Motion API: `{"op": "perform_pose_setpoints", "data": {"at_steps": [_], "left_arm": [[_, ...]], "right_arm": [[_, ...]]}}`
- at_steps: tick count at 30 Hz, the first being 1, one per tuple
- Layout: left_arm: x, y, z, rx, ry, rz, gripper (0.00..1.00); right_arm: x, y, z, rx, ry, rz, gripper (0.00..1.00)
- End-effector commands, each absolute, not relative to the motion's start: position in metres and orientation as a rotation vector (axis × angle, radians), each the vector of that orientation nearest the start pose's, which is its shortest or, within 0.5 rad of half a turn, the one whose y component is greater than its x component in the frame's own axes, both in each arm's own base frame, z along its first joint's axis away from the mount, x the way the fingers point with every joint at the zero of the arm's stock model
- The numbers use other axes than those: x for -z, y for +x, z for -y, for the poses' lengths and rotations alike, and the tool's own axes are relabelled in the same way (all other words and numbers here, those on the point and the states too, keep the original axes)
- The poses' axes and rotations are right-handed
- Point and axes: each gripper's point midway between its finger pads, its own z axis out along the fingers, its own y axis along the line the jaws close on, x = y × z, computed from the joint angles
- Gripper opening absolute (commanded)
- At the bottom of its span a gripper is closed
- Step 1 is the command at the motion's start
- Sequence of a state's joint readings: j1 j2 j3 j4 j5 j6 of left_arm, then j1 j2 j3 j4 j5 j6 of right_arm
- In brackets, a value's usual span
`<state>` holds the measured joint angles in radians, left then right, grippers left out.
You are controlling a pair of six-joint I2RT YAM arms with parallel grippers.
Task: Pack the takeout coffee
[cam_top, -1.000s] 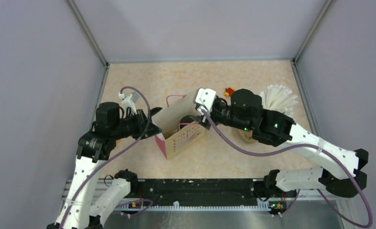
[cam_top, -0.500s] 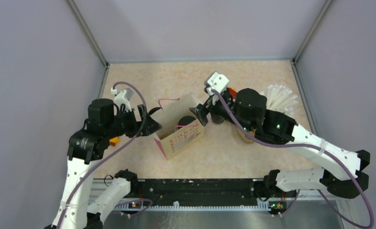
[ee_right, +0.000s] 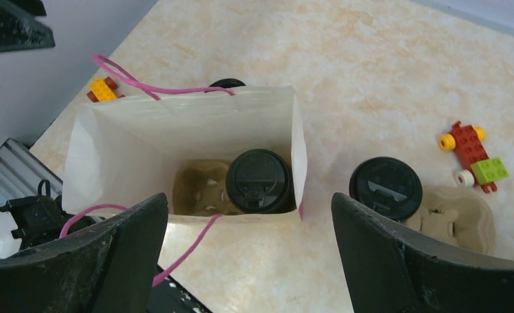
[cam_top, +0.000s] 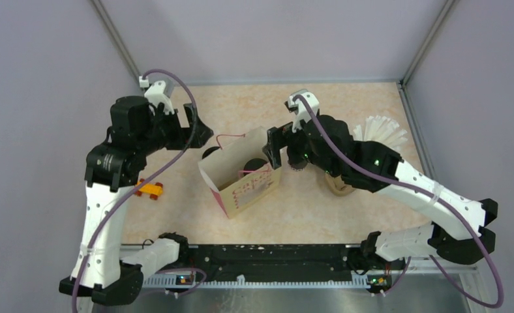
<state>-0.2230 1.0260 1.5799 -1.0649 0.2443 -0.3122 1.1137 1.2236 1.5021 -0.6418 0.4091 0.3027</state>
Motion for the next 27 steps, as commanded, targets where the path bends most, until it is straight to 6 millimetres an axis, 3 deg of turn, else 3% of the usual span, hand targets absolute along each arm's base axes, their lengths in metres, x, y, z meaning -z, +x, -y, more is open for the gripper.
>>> {"op": "perform_pose_setpoints", "data": {"at_steps": [1,4,7,11,16,21,24,27], "left_arm": [[-0.399,0.281,0.109,0.533,0.028,-1.987,0.99],[-0.407,0.302,0.129,0.655,0.019,-1.956,0.99],[-0.402,0.320,0.149,0.717,0.079,-1.938,0.99],[-0.400,0.352,0.176,0.631,0.229,-1.932,0.99],[-0.399,0.370,0.232,0.550,0.411,-1.954,0.97],[-0.377,0.360,0.309,0.557,0.568,-2.001,0.93],[-0.344,0.346,0.350,0.594,0.677,-2.059,0.90],[-0.314,0.333,0.375,0.592,0.747,-2.119,0.90]], "right_arm": [[-0.377,0.210,-0.268,-0.486,-0.405,-1.962,0.93],[-0.374,0.206,-0.247,-0.428,-0.404,-1.975,0.94],[-0.379,0.200,-0.227,-0.430,-0.379,-1.939,0.94],[-0.392,0.194,-0.202,-0.460,-0.314,-1.879,0.93],[-0.390,0.183,-0.180,-0.510,-0.244,-1.855,0.92],[-0.398,0.173,-0.162,-0.574,-0.197,-1.812,0.91],[-0.405,0.166,-0.150,-0.595,-0.193,-1.783,0.91],[-0.410,0.160,-0.138,-0.607,-0.191,-1.757,0.91]]}}
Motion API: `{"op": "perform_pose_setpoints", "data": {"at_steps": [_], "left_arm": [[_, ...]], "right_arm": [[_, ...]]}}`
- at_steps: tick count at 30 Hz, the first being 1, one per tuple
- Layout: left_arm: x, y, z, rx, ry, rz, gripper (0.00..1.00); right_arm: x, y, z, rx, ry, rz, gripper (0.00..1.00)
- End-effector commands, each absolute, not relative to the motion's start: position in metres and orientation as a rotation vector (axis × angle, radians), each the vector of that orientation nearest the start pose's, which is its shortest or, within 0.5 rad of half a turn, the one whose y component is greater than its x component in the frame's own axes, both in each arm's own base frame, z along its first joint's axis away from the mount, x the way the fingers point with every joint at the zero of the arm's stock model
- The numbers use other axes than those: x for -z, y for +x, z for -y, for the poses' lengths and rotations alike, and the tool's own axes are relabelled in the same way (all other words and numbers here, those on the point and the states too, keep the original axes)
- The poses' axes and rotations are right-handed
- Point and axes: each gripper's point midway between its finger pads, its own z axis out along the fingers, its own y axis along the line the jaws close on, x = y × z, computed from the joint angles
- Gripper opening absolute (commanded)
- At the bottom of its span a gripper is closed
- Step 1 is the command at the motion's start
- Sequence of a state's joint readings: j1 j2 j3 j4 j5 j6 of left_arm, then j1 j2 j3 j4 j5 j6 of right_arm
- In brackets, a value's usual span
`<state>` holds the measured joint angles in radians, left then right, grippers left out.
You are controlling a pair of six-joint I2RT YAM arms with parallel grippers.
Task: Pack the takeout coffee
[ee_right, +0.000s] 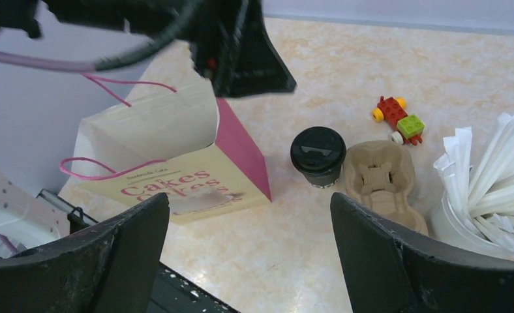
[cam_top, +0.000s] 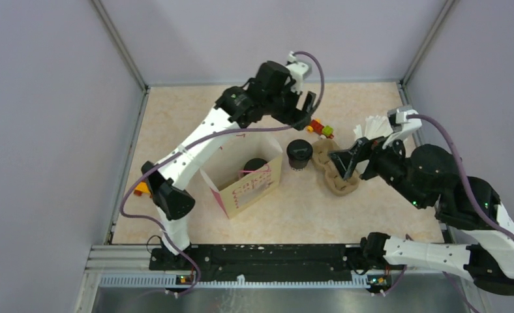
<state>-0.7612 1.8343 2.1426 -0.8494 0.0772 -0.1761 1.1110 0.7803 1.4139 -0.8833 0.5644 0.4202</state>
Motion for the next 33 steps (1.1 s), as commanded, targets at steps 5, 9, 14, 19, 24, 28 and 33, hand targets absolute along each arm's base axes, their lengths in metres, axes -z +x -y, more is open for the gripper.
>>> {"op": "perform_pose_setpoints", "data": {"at_steps": [5,9,14,19,24,28,33], "left_arm": [[-0.271,0.327,0.404,0.584,0.843,-2.179,0.88],[-0.235,0.330,0.416,0.574,0.903,-2.231,0.86],[-0.202,0.336,0.418,0.519,0.925,-2.298,0.94],[-0.184,0.344,0.412,0.432,0.917,-2.334,0.99],[-0.177,0.354,0.404,0.344,0.881,-2.341,0.99],[-0.168,0.347,0.410,0.393,0.927,-2.355,0.99],[-0.158,0.336,0.419,0.488,0.977,-2.365,0.95]], "right_arm": [[-0.417,0.156,-0.126,-0.613,-0.182,-1.737,0.90],[-0.423,0.154,-0.123,-0.613,-0.202,-1.722,0.90],[-0.428,0.153,-0.118,-0.596,-0.212,-1.711,0.90],[-0.427,0.150,-0.114,-0.588,-0.239,-1.711,0.90],[-0.425,0.147,-0.111,-0.587,-0.265,-1.707,0.90],[-0.423,0.146,-0.108,-0.579,-0.272,-1.695,0.90],[-0.425,0.146,-0.108,-0.581,-0.286,-1.680,0.90]]}}
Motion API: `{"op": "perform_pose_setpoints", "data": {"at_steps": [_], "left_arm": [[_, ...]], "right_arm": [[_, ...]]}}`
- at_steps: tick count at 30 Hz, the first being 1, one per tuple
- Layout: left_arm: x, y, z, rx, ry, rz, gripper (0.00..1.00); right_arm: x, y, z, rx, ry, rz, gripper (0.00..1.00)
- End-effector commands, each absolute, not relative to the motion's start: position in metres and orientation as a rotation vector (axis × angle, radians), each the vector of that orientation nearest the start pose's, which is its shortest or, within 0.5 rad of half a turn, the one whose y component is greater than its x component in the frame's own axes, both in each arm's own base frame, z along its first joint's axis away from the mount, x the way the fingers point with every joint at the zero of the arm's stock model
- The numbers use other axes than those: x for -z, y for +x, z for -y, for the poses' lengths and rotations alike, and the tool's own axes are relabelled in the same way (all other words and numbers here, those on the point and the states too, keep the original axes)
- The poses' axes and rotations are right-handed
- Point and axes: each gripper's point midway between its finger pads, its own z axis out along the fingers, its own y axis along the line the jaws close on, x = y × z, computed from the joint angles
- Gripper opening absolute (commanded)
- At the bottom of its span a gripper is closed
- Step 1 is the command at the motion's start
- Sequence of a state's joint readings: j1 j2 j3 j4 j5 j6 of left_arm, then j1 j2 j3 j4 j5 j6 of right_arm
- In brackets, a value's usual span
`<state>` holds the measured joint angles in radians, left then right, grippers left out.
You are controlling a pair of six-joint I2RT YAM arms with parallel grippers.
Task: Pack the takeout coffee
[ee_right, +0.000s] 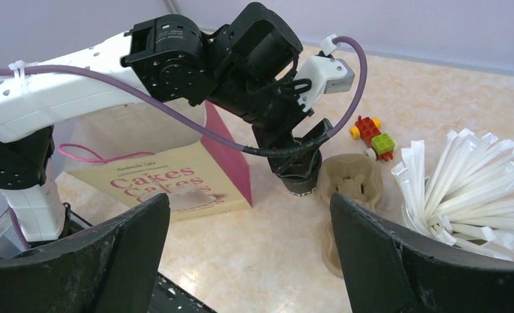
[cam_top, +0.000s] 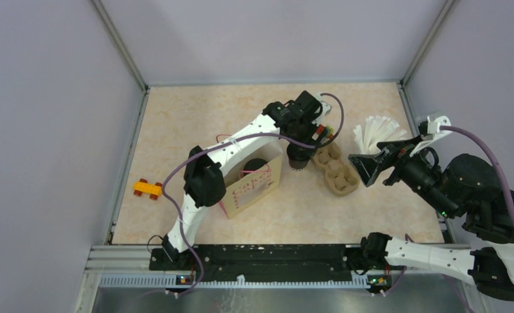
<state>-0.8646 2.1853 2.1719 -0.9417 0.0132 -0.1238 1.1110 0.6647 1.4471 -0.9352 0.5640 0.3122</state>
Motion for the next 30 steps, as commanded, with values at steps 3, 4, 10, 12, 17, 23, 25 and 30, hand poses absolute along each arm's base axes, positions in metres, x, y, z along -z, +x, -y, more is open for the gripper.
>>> {"op": "perform_pose_setpoints", "data": {"at_steps": [3,4,10,12,17,23,25,30], "left_arm": [[-0.154,0.337,0.418,0.467,0.992,-2.365,0.91],[-0.153,0.338,0.416,0.451,0.992,-2.366,0.90],[-0.161,0.339,0.414,0.439,0.992,-2.346,0.99],[-0.165,0.340,0.415,0.452,0.979,-2.336,0.99],[-0.160,0.347,0.404,0.376,0.960,-2.351,0.99],[-0.151,0.350,0.397,0.310,0.968,-2.364,0.99],[-0.150,0.349,0.399,0.325,0.975,-2.364,0.99],[-0.146,0.339,0.408,0.415,1.010,-2.360,0.98]], "right_arm": [[-0.424,0.146,-0.107,-0.572,-0.290,-1.680,0.90],[-0.424,0.146,-0.106,-0.570,-0.290,-1.680,0.90],[-0.424,0.146,-0.109,-0.569,-0.307,-1.675,0.91],[-0.424,0.146,-0.110,-0.575,-0.305,-1.672,0.91],[-0.424,0.146,-0.112,-0.583,-0.307,-1.671,0.91],[-0.423,0.144,-0.107,-0.591,-0.288,-1.665,0.90],[-0.424,0.144,-0.107,-0.591,-0.289,-1.661,0.90],[-0.423,0.145,-0.108,-0.584,-0.296,-1.669,0.91]]}}
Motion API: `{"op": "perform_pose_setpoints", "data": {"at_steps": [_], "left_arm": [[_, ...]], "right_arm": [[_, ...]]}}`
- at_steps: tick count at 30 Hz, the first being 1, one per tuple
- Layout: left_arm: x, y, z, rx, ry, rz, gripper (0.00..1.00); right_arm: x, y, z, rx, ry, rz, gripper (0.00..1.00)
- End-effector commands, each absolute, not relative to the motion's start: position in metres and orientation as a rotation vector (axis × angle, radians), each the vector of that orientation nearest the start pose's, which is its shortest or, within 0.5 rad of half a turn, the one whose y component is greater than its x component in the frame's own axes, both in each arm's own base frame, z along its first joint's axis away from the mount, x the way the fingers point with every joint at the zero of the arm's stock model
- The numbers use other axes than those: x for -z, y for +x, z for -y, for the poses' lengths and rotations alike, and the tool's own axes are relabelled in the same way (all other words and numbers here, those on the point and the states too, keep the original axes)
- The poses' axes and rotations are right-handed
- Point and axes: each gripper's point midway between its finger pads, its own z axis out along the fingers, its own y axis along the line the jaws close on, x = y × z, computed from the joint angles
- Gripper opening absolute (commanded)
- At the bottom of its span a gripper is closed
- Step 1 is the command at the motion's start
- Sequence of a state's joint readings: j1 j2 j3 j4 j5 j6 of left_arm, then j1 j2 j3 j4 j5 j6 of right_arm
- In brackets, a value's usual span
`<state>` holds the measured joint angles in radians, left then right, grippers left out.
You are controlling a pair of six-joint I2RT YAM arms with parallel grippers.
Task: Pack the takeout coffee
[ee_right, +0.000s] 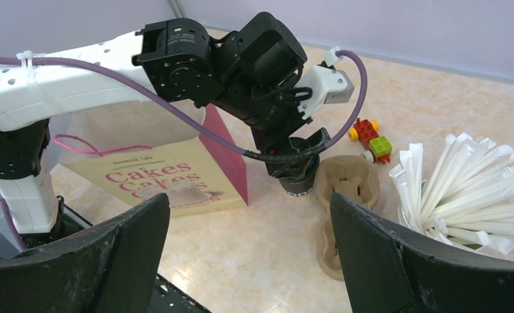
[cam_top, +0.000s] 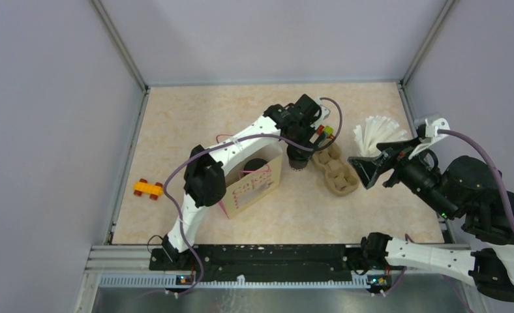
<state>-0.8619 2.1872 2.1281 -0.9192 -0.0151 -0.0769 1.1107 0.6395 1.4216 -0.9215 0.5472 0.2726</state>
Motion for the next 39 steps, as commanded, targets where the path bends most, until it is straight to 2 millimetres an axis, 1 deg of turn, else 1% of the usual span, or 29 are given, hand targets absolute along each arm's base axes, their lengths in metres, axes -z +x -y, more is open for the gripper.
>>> {"op": "perform_pose_setpoints", "data": {"at_steps": [1,5,8,9,12,16,20,23,26,27,31,35,39], "left_arm": [[-0.143,0.337,0.409,0.429,1.023,-2.363,0.98],[-0.132,0.333,0.405,0.413,1.036,-2.389,0.92],[-0.136,0.335,0.404,0.398,1.026,-2.376,0.90],[-0.139,0.337,0.404,0.389,1.019,-2.367,0.90],[-0.153,0.340,0.405,0.394,1.000,-2.334,0.99],[-0.163,0.341,0.408,0.415,0.994,-2.304,0.99],[-0.164,0.342,0.408,0.401,0.995,-2.312,0.99],[-0.163,0.341,0.407,0.392,1.004,-2.322,0.97],[-0.167,0.340,0.408,0.398,1.006,-2.311,0.96],[-0.169,0.345,0.405,0.362,0.989,-2.304,0.95],[-0.179,0.348,0.405,0.351,0.980,-2.271,0.99],[-0.175,0.348,0.404,0.342,0.981,-2.284,0.99],[-0.171,0.342,0.403,0.331,0.993,-2.302,0.99]], "right_arm": [[-0.422,0.145,-0.107,-0.585,-0.294,-1.669,0.91],[-0.418,0.145,-0.108,-0.583,-0.297,-1.678,0.90],[-0.418,0.145,-0.109,-0.582,-0.302,-1.673,0.90],[-0.419,0.145,-0.109,-0.580,-0.304,-1.673,0.91],[-0.419,0.145,-0.111,-0.587,-0.308,-1.672,0.91],[-0.416,0.145,-0.113,-0.591,-0.312,-1.679,0.91],[-0.414,0.144,-0.114,-0.595,-0.311,-1.683,0.90],[-0.414,0.144,-0.115,-0.596,-0.317,-1.683,0.91],[-0.414,0.145,-0.114,-0.588,-0.321,-1.683,0.91],[-0.414,0.145,-0.113,-0.585,-0.319,-1.682,0.91],[-0.413,0.144,-0.114,-0.590,-0.323,-1.684,0.91],[-0.413,0.143,-0.113,-0.594,-0.319,-1.683,0.90],[-0.413,0.142,-0.111,-0.596,-0.318,-1.684,0.90]]}}
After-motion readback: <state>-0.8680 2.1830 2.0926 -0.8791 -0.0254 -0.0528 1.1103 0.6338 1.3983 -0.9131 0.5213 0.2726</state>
